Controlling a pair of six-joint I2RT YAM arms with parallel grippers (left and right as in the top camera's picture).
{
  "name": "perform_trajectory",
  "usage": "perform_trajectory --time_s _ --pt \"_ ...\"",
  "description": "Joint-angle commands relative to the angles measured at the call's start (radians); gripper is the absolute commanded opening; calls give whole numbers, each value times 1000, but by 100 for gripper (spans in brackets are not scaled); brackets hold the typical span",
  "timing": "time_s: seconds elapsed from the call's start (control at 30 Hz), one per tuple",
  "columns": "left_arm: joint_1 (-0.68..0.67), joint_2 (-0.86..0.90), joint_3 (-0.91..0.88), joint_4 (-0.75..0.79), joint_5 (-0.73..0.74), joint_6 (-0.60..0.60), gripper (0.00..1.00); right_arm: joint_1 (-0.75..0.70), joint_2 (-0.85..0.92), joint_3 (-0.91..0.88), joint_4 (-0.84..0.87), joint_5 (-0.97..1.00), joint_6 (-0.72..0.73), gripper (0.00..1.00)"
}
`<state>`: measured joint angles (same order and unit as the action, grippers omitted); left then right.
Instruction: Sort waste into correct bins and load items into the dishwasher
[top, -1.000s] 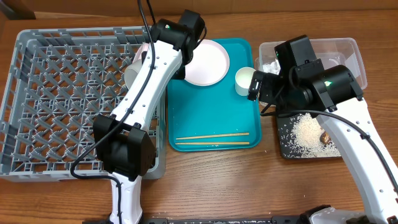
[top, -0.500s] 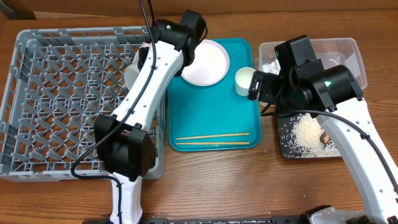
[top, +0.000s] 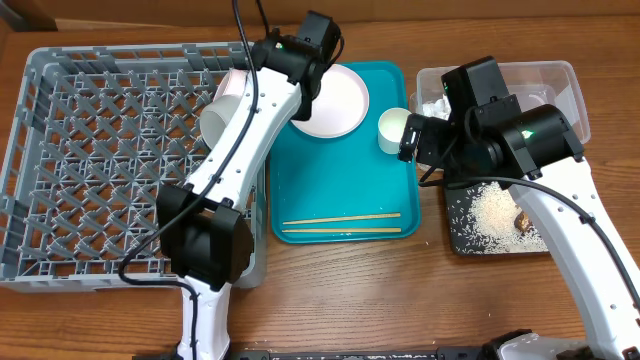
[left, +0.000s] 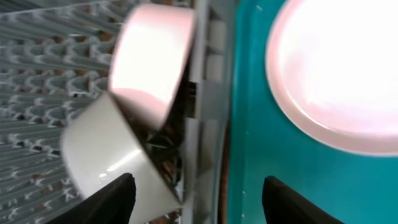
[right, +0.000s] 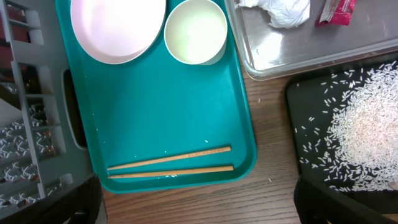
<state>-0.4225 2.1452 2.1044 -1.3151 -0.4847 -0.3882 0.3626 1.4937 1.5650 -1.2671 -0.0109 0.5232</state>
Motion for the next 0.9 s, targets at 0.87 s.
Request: perform_trajectory --time_s 0.87 --pt "-18 104 -3 -212 7 -47 65 3 -5 7 6 10 1 100"
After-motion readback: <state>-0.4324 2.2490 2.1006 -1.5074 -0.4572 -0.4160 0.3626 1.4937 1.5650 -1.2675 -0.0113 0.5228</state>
